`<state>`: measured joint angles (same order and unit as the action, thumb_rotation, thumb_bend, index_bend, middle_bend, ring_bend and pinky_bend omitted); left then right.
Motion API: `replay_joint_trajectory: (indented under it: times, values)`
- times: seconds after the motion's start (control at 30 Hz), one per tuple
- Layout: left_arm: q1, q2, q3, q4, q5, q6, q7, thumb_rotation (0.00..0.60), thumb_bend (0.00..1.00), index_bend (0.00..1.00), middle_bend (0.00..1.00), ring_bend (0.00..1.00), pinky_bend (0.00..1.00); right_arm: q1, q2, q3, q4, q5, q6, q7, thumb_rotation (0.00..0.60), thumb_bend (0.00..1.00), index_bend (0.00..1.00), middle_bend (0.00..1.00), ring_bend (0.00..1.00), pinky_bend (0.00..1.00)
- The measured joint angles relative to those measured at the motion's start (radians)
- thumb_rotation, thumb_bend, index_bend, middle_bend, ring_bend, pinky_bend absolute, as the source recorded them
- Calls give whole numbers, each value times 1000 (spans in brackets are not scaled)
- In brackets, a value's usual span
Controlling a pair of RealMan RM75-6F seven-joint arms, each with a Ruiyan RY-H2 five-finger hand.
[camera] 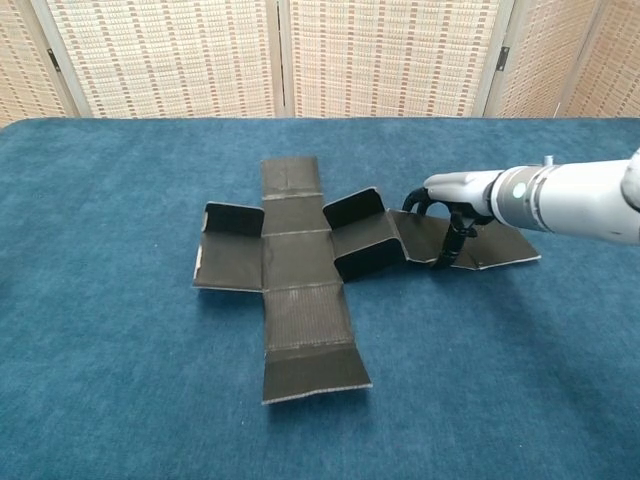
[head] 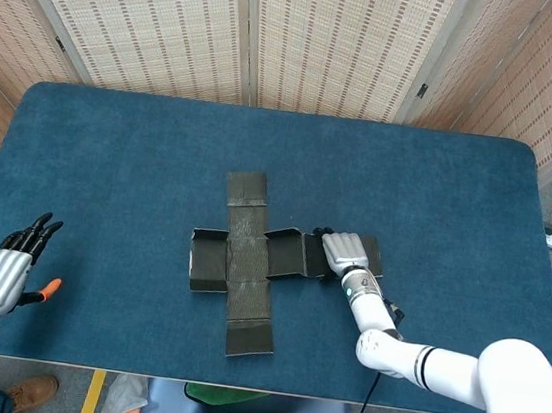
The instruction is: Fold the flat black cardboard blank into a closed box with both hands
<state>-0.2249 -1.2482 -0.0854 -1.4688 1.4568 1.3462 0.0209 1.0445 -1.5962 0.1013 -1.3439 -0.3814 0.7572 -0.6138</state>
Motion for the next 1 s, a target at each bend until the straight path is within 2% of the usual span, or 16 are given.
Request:
replay_joint_trajectory:
  times: [0.1,0.2,0.27,0.37,0.53,0.73,1.0]
  values:
    - [-42,-42,-12,52,4,-40,-9,600,256,120,188,506,674,-28,11,-2,-37,-95,30,35,600,259,464,419,785,1000]
    - [-91,-81,-19,112,7,-102,-1,600,258,58,128,570,733,-55,13,-12,-68,-195,94,49,600,256,464,428,785,1000]
    - [-123,-106,-21,137,3,-152,10,600,248,14,75,563,729,-73,9,-22,-89,-250,154,48,600,255,464,429,785,1000]
    - [-169,-153,-28,182,-15,-222,40,600,215,0,9,530,697,-98,-4,-36,-116,-311,241,27,600,253,464,432,785,1000]
    - [-227,-250,-46,250,-58,-280,94,600,188,0,0,500,655,-137,-41,-51,-139,-373,349,-38,600,254,464,446,786,1000]
    - [-271,-357,-63,331,-76,-283,144,600,177,0,0,482,629,-162,-62,-40,-156,-391,359,-68,600,254,464,446,786,1000]
    - [-327,-474,-77,423,-83,-289,124,600,175,0,0,477,634,-171,-82,-15,-148,-404,358,-87,600,254,464,446,786,1000]
